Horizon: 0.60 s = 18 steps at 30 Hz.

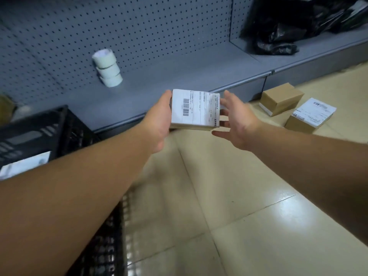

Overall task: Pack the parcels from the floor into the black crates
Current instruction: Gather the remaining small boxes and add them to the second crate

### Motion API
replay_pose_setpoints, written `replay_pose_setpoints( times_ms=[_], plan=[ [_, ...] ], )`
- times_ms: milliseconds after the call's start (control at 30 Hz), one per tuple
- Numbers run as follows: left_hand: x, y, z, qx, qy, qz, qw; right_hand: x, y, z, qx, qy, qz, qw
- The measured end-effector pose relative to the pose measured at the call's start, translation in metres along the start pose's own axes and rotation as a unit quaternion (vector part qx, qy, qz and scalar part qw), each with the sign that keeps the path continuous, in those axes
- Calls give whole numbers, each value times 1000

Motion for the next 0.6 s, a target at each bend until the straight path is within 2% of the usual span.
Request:
replay_pose_setpoints(
  times_ms=[233, 367, 600],
  plan=[
    [-126, 39, -28, 36, 0, -92, 995, 117, 35, 9, -49, -47, 87, 994],
    [-210, 69, -30, 65, -21, -115, 991, 190, 62, 8, -63, -53, 135, 987],
    [-351, 127, 20, 67, 1, -180, 981, 310, 118, -19, -60, -19, 237, 969]
  ],
)
Point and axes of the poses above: each hand's wrist, its own y-axis away from the middle knuckle, its own x-axis out of the palm, z = x × y, the point moved 7 cm from there along -y, towards the middle knuckle, and after that the axes turned 15 degrees about -y, right-handed, at the moved point
